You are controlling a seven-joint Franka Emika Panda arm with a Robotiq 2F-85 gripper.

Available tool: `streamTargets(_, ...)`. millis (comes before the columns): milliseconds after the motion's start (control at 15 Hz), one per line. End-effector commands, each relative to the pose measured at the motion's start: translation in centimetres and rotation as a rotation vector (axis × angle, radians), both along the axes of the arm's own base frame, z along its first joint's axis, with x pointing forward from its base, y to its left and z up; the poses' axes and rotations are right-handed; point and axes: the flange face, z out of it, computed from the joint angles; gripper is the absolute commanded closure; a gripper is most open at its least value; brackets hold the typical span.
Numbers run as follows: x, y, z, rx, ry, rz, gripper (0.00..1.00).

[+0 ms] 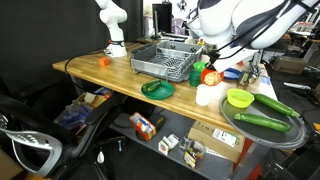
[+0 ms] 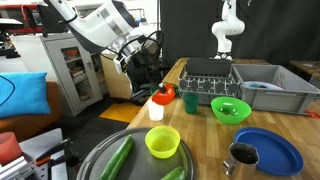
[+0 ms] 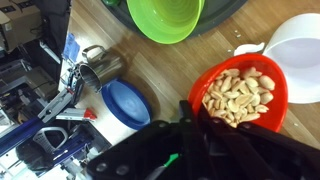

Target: Pour the contents of the orange bowl into the white cup

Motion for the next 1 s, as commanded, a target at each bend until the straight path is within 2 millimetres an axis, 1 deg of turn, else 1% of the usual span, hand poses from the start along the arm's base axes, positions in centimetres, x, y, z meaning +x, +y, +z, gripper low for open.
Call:
streamTargets(0, 0.6, 0.7, -0.2, -0.064, -0.002, 0.008, 0.98)
streamTargets(133, 0.6, 1.1, -0.3, -0.078, 0.005, 0.007, 0.98)
streamTargets(533, 0.0, 2.6, 0.5, -0.177, -0.004, -0.022, 0.98)
streamTargets(933, -0.7, 3.4, -0.1, -0.244, 0.024, -0.041, 0.98)
